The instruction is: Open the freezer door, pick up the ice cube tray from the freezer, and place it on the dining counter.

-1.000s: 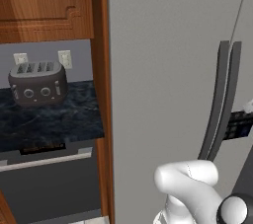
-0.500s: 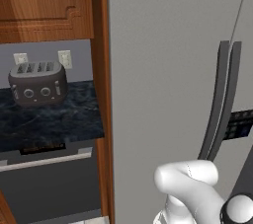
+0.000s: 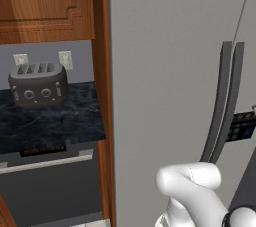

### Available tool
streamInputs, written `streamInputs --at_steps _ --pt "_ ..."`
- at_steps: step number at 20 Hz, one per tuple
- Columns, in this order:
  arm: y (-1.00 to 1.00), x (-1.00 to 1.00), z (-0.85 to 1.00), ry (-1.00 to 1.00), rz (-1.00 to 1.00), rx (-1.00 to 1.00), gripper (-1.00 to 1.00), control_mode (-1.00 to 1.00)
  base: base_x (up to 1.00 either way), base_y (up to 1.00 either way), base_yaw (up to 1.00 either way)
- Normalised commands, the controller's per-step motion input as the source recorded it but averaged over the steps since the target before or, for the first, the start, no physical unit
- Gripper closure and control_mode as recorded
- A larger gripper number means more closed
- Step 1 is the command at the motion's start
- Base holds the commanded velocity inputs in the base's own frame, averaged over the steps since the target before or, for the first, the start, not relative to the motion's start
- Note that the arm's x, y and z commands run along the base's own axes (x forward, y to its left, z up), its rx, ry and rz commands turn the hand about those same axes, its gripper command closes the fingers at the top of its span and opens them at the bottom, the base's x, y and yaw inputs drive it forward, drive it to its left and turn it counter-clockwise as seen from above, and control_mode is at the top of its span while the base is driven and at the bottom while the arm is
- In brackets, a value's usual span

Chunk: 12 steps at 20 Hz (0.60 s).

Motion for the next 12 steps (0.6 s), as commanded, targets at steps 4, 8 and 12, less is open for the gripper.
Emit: streamInputs --at_steps 4,8,12 --pt "0.24 0.35 0.00 -0.23 0.00 0.03 -1.00 -1.00 0.00 0.00 0.00" --pt "0.20 0.24 0.00 -0.22 0.01 0.08 -1.00 -1.00 0.00 0.00 0.00" --pt "0.18 0.15 0.00 -0.08 0.00 0.16 -1.00 -1.00 0.00 0.00 0.00"
